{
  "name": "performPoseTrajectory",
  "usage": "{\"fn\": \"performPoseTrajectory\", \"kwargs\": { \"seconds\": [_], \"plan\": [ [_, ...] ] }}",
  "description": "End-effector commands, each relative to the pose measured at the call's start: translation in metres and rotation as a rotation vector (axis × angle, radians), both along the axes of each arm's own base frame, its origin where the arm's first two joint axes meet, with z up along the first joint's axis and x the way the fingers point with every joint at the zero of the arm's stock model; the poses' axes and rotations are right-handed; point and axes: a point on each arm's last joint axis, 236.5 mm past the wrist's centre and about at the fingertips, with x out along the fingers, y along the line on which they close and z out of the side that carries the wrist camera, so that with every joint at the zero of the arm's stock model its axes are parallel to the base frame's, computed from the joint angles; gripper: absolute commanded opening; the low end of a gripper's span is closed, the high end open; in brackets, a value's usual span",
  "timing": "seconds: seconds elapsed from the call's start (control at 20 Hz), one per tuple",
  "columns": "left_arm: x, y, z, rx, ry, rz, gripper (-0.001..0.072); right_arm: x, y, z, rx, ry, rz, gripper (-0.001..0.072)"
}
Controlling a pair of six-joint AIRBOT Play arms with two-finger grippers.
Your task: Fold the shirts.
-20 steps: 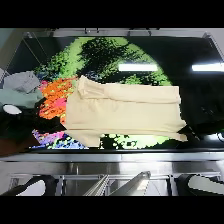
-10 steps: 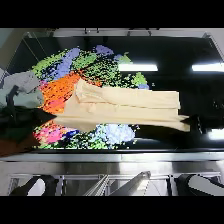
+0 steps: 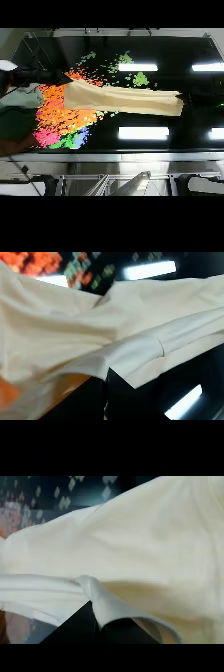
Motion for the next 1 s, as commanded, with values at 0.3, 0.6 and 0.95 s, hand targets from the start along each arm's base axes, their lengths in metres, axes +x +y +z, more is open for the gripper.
{"fn": "performPoseTrajectory", "kwargs": {
  "seconds": [0.3, 0.6, 0.95],
  "plan": [
    [0.072, -0.028, -0.024, -0.035, 0.001, -0.122, 0.0716, -0.005, -0.037, -0.041, -0.205, 0.041, 0.149, 0.0496],
    [0.048, 0.022, 0.017, -0.075, 0.075, -0.056, 0.0002, -0.024, -0.062, -0.063, -0.231, 0.222, 0.129, 0.0637],
    [0.000, -0.007, 0.049, -0.071, 0.077, -0.107, 0.0002, 0.014, 0.038, -0.066, 0.020, 0.132, 0.230, 0.0076]
  ]
}}
